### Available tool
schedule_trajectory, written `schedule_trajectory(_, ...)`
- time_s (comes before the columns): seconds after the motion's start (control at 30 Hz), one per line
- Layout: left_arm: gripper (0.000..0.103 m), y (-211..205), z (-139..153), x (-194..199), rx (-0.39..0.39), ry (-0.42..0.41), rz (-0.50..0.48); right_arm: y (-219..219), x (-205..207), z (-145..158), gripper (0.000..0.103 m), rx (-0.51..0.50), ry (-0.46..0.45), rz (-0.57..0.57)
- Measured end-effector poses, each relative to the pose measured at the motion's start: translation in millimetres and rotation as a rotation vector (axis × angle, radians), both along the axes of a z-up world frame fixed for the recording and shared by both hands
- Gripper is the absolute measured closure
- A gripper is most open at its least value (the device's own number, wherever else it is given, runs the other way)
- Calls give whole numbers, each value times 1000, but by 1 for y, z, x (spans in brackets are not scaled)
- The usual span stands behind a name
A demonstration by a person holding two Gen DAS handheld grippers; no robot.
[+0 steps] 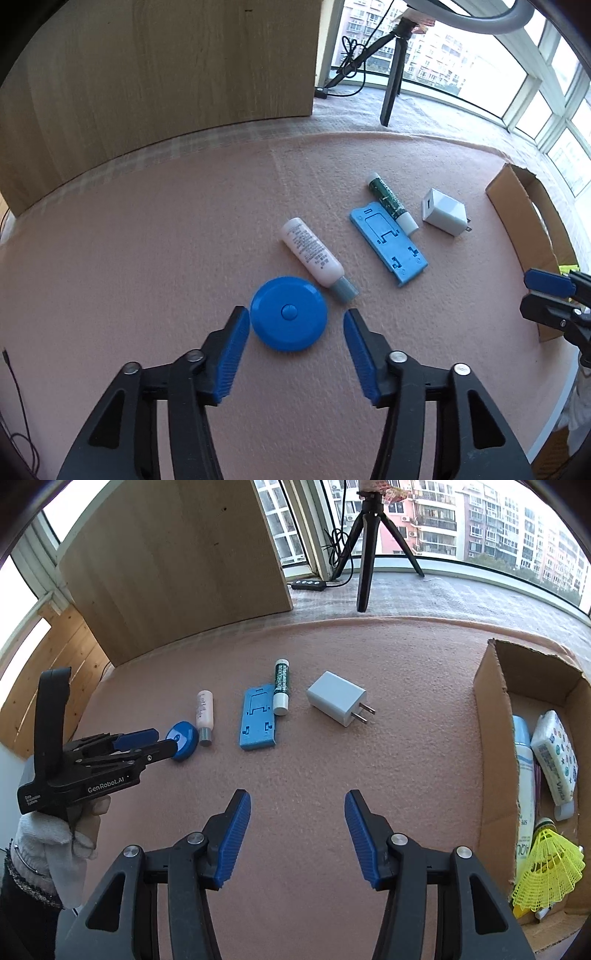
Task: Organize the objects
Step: 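Move the left gripper to the blue round tape measure and grasp it, then grasp the white lotion bottle with the right gripper while the left gripper holds the tape measure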
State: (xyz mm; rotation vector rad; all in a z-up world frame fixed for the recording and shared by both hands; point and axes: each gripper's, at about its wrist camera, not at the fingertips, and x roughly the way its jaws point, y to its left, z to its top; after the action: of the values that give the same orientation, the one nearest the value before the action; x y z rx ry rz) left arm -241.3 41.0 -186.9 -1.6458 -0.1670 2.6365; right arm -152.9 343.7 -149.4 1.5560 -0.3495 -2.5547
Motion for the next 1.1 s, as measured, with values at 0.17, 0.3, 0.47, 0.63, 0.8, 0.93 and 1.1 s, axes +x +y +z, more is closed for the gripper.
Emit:
schedule_trajectory(0.17, 45, 1, -10, -4, -25, -17, -23, -14, -16, -1, 54, -9, 0, 22)
schedule_trajectory(0.3, 45, 1, -15, -4, -37, -14, -25, -26, -30, -1, 54, -6, 0, 39)
schedule_trajectory(0.47, 47, 4, -24, -5, -73, -20, -20, -37, -45, -2, 54, -12, -4, 51)
schedule_trajectory(0.63, 49, -6, -24, -4, -62, -12, 2, -52, -55, -4, 54, 4, -3, 81)
schedule_trajectory(0.8, 49, -21, -24, 1, -73, -11, 23, -73, -65, -8, 54, 10, 7, 124)
schedule_trajectory(0.93, 49, -38, -23, 8, -71, -13, 53, -91, -77, -13, 54, 28, 4, 160)
schedule_trajectory(1.1, 49, -53, -23, 14, -53, -10, 80, -117, -97, -21, 54, 72, 1, 219)
